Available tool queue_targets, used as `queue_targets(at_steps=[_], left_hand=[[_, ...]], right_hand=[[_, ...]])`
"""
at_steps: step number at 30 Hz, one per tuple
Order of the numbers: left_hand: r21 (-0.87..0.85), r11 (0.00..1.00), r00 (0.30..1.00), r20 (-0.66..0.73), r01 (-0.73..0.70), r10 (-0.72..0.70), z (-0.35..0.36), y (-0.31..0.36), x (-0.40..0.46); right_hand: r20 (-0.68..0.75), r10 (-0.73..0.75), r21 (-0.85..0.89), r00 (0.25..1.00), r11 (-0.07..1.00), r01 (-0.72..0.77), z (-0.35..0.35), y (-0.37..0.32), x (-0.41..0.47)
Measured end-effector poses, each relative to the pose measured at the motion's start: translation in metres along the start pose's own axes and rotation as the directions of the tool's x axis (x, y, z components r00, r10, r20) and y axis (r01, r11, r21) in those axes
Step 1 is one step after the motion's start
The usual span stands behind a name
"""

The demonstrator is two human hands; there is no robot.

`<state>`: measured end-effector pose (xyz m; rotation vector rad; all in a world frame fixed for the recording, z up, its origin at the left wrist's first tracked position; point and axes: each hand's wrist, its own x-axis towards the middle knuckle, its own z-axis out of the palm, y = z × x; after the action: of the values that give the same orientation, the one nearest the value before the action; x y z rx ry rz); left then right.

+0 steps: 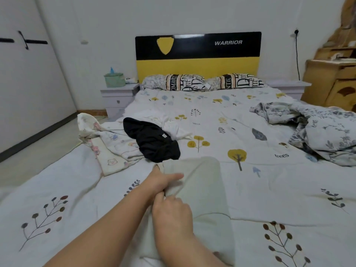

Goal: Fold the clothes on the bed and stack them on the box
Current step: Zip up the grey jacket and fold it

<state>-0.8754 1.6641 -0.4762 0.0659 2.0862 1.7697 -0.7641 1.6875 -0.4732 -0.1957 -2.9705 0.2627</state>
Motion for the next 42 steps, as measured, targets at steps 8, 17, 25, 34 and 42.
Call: queue_targets(at_steps=[8, 17, 25, 34, 42], left_hand=[[0.712, 0.699, 0.866, -0.31, -0.063, 0.393, -0.013, -0.005, 0.002], [0.925, 0.143, 0.911, 0.302, -0.351, 0.282, 0.011, -0.062, 0.019], [0.923, 0.207, 0.929, 0.269, -0.324, 0.254, 0.011, -0.067, 0.025], [0.931, 0.36, 0.963, -0.035, -0.067, 0.269, -0.01, -0.037, -0.016], [0.589, 0.808, 1.0, 0.006, -0.02, 0.02, -0.023, -0.03, -0.034]], right_hand=[[-0.029, 0.137, 0.561, 0.99, 0.822, -0.097, -0.037, 0.049, -0.002], [0.221, 0.125, -0.003, 0.967, 0.992, -0.127, 0.043, 0.09, 0.018], [0.275, 0.134, 0.013, 0.952, 0.99, -0.143, 0.055, 0.095, 0.025], [0.096, 0.35, 0.527, 0.932, 0.777, -0.346, 0.008, 0.145, 0.004], [0.316, 0.397, 0.66, 0.862, 0.561, -0.5, 0.002, 0.143, -0.003]])
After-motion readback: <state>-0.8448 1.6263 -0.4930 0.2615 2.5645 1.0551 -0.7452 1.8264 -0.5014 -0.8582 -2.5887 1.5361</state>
